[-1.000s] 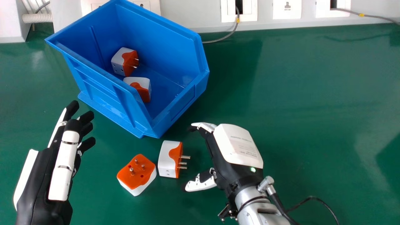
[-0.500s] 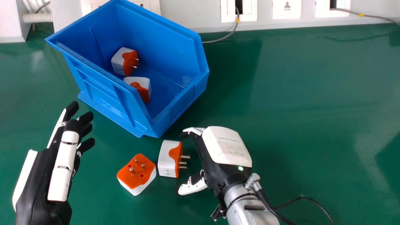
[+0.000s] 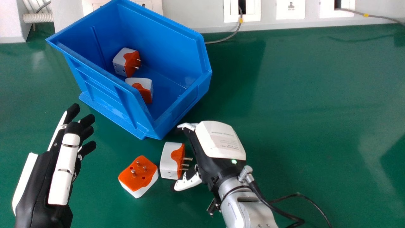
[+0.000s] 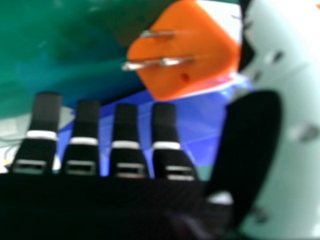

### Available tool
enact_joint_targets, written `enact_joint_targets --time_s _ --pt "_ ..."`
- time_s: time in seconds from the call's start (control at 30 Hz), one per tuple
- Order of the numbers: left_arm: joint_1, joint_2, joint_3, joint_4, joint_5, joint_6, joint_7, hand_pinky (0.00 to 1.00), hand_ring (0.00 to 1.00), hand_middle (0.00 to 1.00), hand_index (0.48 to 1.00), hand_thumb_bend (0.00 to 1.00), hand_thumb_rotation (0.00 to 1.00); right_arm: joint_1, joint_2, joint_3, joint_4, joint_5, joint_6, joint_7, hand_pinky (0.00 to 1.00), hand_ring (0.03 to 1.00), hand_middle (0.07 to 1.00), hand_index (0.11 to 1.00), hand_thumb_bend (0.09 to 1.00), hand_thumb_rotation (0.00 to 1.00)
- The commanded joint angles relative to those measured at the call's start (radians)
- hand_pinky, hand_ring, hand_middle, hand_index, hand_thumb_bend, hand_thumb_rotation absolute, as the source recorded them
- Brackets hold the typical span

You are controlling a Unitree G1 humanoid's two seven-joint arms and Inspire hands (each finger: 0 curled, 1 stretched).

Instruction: Pick all objects and put in blue box

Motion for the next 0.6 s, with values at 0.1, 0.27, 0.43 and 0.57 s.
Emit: enact_joint_targets --time_s 0.1,0.27,0.43,0.57 --pt "0.005 0.005 0.007 -0.030 -0.013 0.002 0.001 0.90 0.94 0.93 0.965 0.41 1.00 -0.061 0.019 0.000 0.018 -0.002 -0.014 -0.022 0.69 0.792 0.819 0.769 0.690 0.14" --pt "0.007 0.005 0.008 -0.030 -0.017 0.003 0.000 0.90 0.94 0.93 0.966 0.41 1.00 -0.094 0.032 -0.003 0.056 0.006 -0.017 -0.030 0.69 0.790 0.814 0.763 0.689 0.13" --pt "0.011 0.004 0.009 -0.034 -0.020 0.004 -0.001 0.90 0.94 0.93 0.966 0.41 1.00 -0.109 0.035 -0.004 0.082 0.010 -0.023 -0.041 0.69 0.788 0.813 0.761 0.692 0.12" --pt "0.014 0.008 0.010 -0.038 -0.021 0.007 0.001 0.90 0.94 0.93 0.966 0.41 1.00 -0.108 0.040 0.003 0.092 0.005 -0.016 -0.041 0.68 0.786 0.812 0.760 0.699 0.12"
